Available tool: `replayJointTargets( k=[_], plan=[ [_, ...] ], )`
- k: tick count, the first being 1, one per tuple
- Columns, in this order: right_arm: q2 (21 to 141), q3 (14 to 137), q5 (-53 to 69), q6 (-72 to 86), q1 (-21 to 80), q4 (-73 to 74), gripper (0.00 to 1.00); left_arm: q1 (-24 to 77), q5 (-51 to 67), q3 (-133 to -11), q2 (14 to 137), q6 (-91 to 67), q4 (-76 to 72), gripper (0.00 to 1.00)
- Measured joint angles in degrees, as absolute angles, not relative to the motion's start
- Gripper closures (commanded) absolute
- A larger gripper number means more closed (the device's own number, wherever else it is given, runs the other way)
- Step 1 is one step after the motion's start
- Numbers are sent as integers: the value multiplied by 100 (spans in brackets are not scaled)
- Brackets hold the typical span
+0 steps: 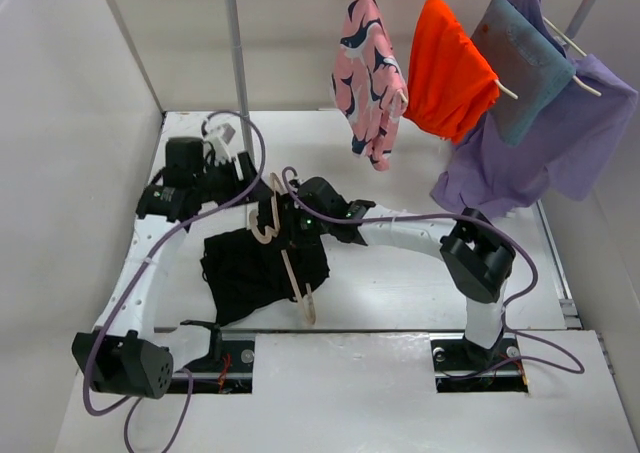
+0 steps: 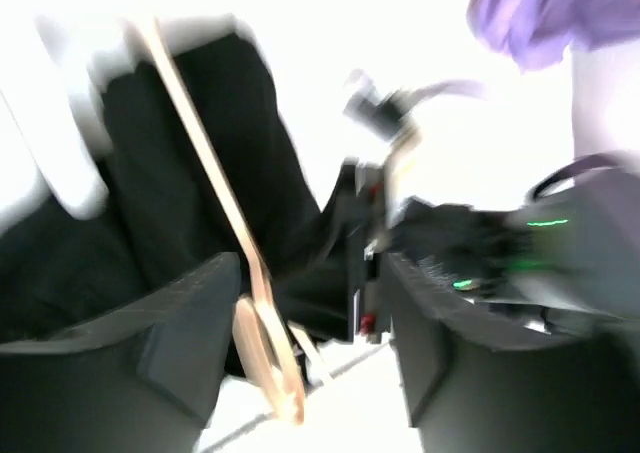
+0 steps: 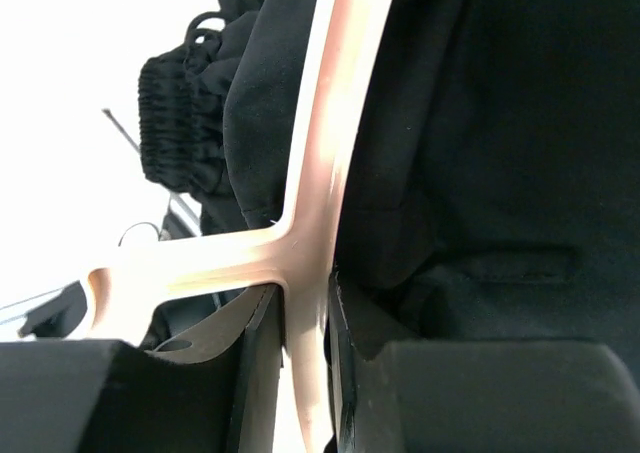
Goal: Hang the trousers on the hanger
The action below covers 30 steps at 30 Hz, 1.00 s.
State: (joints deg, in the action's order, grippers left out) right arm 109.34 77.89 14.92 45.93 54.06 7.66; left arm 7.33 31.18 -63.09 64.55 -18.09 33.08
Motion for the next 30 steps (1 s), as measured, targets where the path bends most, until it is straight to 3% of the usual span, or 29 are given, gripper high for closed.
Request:
replayJointTargets(
  k=[2, 4, 6, 10, 12, 16, 19, 30],
  plan=[
    [10836, 7594, 1710, 4617, 5319, 637, 100, 709, 2982, -7063, 6506, -1573, 3391, 22],
    [10831, 7537, 2012, 4615, 5218, 541, 100, 613, 2749, -7577, 6364, -1404, 3321, 12],
    [10831, 7494, 2316, 4587, 5105, 449, 100, 486, 2377, -7728, 5990, -1332, 3247, 15],
    [10818, 7439, 2823, 4453, 4906, 276, 100, 399, 1914, -7467, 5476, -1278, 3411, 40],
    [10735, 7290, 2965, 4372, 4836, 193, 100, 342, 1931, -7210, 5586, -1269, 3500, 43],
    [10495, 7002, 3151, 4261, 4775, 137, 100, 80, 2495, -6445, 6600, -1269, 3444, 42],
    [10377, 6851, 3240, 4206, 4766, 38, 100, 132, 2698, -6064, 7408, -1291, 3426, 34],
    [10357, 6764, 3350, 4176, 4764, -139, 100, 762, 3323, -5527, 7762, -1531, 2910, 29]
  ],
)
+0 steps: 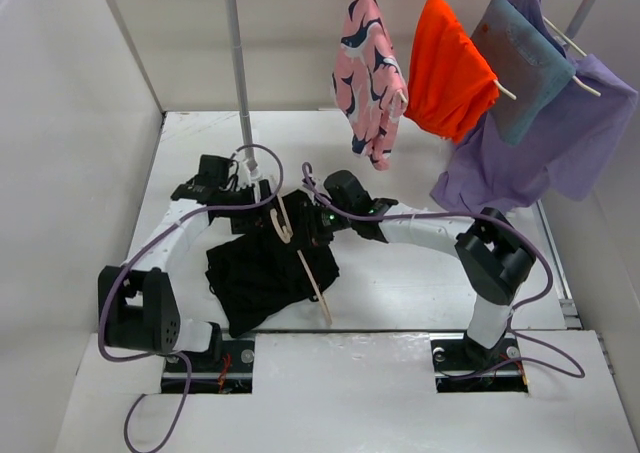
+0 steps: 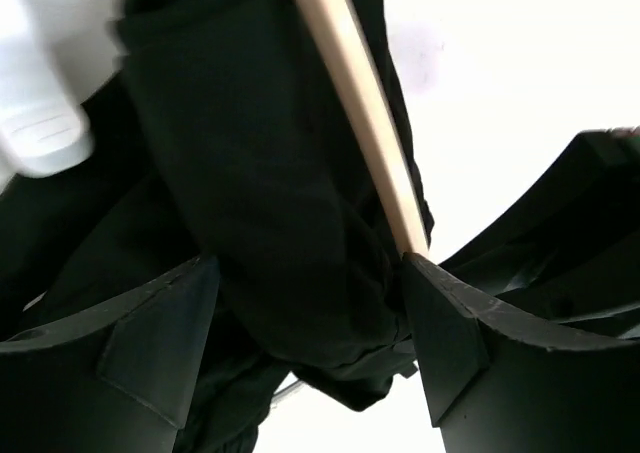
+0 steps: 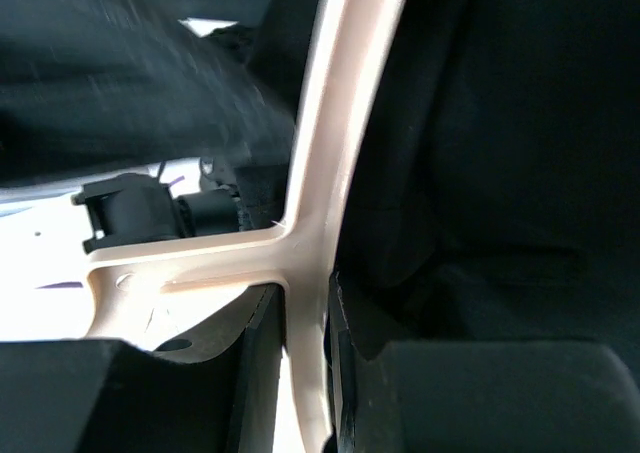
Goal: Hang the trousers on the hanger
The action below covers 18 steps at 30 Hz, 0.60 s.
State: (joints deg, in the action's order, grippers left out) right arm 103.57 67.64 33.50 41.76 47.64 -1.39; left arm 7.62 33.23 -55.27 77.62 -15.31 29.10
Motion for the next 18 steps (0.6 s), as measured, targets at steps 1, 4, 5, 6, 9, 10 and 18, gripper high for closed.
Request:
replayJointTargets(
  k=[1, 4, 5, 6, 9, 10, 18],
  plan=[
    [10357, 6757, 3312, 4180, 4759, -110, 100, 871, 3295, -5555, 7850, -1507, 2902, 34],
    [10357, 6733, 3328, 4187, 4694, -91, 100, 1020, 3203, -5588, 8169, -1457, 2832, 65],
    [10350, 6733, 3343, 4189, 4694, -117, 100, 1057, 3186, -5588, 8305, -1446, 2821, 65],
    [10350, 6733, 3347, 4189, 4696, -137, 100, 1085, 3157, -5588, 8442, -1367, 2812, 86],
    [10350, 6733, 3301, 4222, 4696, -154, 100, 1131, 3155, -5588, 8696, -1267, 2825, 100],
    [10350, 6733, 3293, 4233, 4696, -158, 100, 1149, 3159, -5588, 8700, -1227, 2832, 100],
    [9863, 6180, 3260, 4727, 4353, -578, 100, 1068, 3452, -6702, 8589, -130, 3944, 100]
  ],
)
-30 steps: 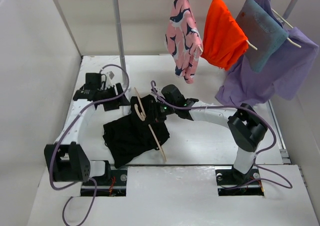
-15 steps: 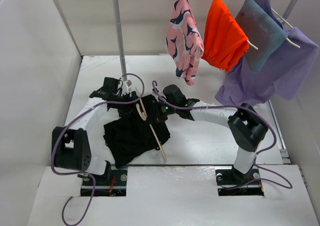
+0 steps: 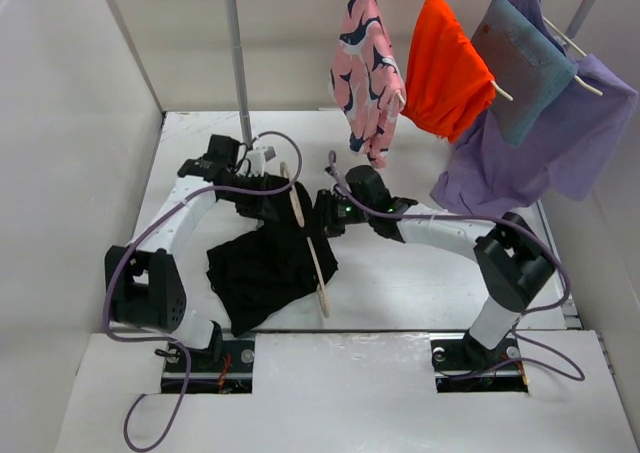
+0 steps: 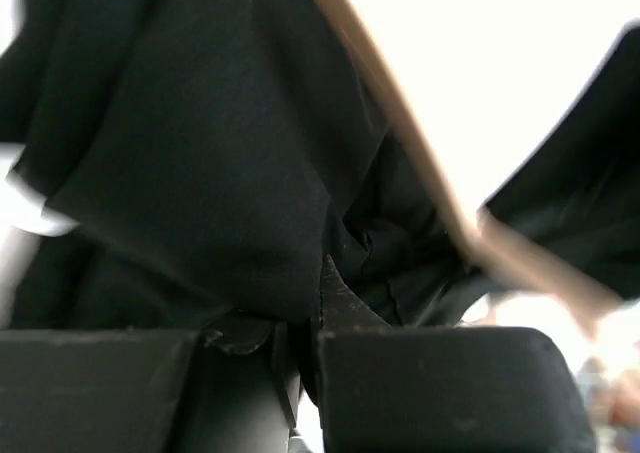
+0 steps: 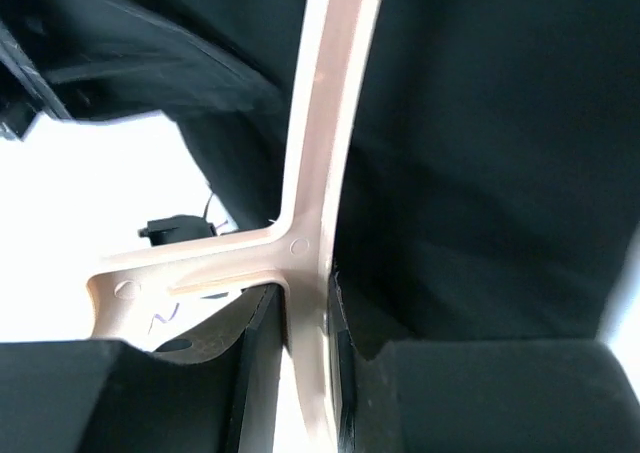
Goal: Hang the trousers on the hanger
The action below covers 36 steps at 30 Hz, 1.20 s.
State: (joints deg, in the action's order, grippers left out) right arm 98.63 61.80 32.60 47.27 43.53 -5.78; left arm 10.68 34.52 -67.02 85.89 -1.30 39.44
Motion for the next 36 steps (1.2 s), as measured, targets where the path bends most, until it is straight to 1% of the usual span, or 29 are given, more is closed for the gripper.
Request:
replayJointTargets(
  k=[2, 5, 11, 15, 19, 23, 27, 29, 33, 34, 36],
  plan=[
    [9620, 6066, 3260, 4842, 4171, -668, 100, 982, 3393, -6987, 8388, 539, 4150, 100],
    [9354, 5867, 3216, 5015, 3966, -687, 100, 637, 3301, -7076, 7979, 1435, 4550, 100],
    [9386, 5662, 2880, 5214, 3986, -657, 100, 558, 3627, -7330, 7856, 2910, 5642, 100],
    [9524, 5596, 2705, 5271, 3983, -602, 100, 554, 3594, -7332, 7854, 3332, 6040, 100],
    [9647, 5411, 2499, 5266, 3962, -701, 100, 554, 3247, -7332, 7736, 3662, 6163, 100],
    [9649, 5129, 2281, 5275, 3913, -770, 100, 556, 2882, -7052, 7343, 4117, 6149, 100],
    [9384, 4910, 2010, 5275, 3916, -701, 100, 558, 2624, -6292, 7150, 4434, 6108, 100],
    [9124, 4877, 1859, 5227, 3940, -532, 100, 558, 2510, -5813, 7214, 4525, 5990, 93],
    [8685, 5068, 1459, 4965, 4241, -5, 100, 563, 2283, -5201, 7310, 4539, 5647, 84],
    [8586, 5133, 1347, 4910, 4362, 119, 100, 563, 2209, -5129, 7290, 4508, 5537, 78],
    [8377, 5214, 1133, 4825, 4539, 364, 100, 561, 2049, -4995, 7207, 4449, 5258, 71]
  ],
)
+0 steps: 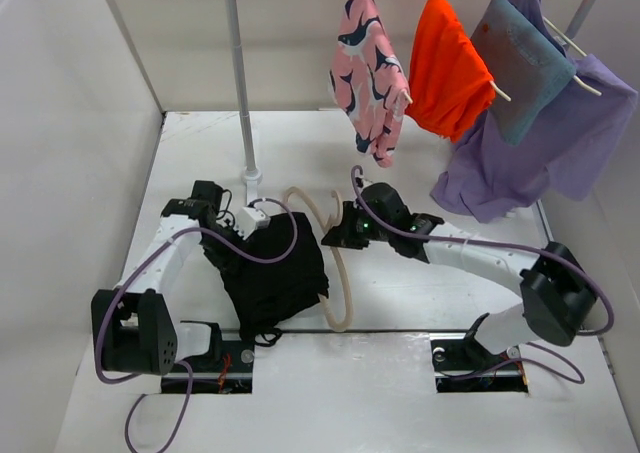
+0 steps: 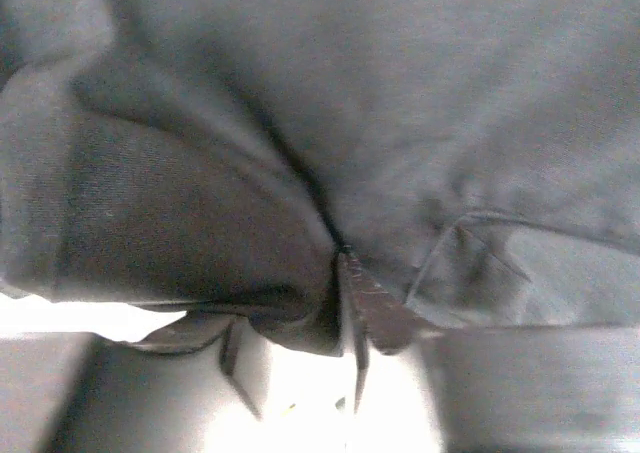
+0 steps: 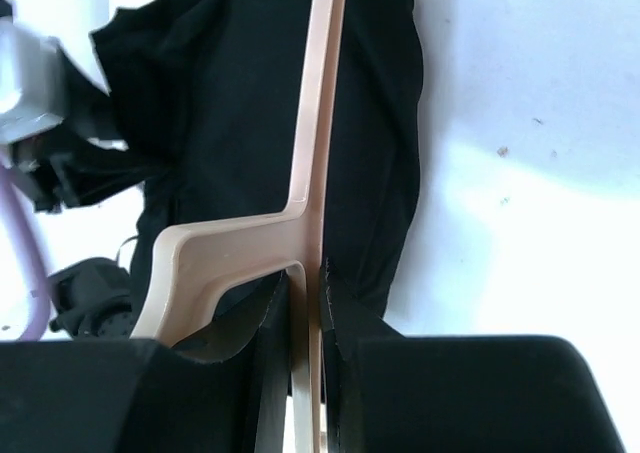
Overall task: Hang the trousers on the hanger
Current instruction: Place the trousers on the hanger, then place the hanger at the clothesline.
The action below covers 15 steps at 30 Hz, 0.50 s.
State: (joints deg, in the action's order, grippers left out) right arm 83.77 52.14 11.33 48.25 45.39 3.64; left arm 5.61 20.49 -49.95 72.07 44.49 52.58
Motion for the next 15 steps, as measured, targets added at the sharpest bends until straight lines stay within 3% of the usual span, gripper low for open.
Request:
replayJointTargets(
  k=[6, 15],
  plan=[
    [7848, 5948, 386, 4598, 4980, 1584, 100, 556, 1747, -4617, 7061, 4244, 4674, 48],
    [7852, 8388, 10, 4016, 5070, 3247, 100, 510, 1308, -5028, 6560, 3940, 4348, 48]
  ],
)
